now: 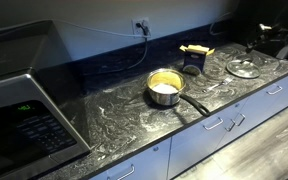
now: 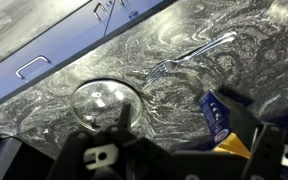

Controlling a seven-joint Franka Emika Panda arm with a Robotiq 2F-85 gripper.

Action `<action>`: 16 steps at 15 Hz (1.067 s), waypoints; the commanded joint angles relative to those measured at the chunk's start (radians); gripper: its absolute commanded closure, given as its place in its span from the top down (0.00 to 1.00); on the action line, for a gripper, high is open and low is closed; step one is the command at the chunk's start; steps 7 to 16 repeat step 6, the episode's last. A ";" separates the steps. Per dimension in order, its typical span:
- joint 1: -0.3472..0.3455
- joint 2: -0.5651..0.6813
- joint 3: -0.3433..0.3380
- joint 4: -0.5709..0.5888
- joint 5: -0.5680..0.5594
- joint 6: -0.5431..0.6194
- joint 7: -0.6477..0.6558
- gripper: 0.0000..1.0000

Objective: Change the position of the fork to face the right side

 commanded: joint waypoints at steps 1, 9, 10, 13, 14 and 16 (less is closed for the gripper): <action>-0.057 -0.010 0.058 -0.006 0.028 -0.001 -0.040 1.00; -0.057 -0.016 0.061 -0.016 0.029 -0.001 -0.045 1.00; -0.057 -0.016 0.061 -0.016 0.029 -0.001 -0.045 1.00; -0.057 -0.016 0.061 -0.016 0.029 -0.001 -0.045 1.00; -0.057 -0.016 0.061 -0.016 0.029 -0.001 -0.045 1.00; -0.057 -0.016 0.061 -0.016 0.029 -0.001 -0.045 1.00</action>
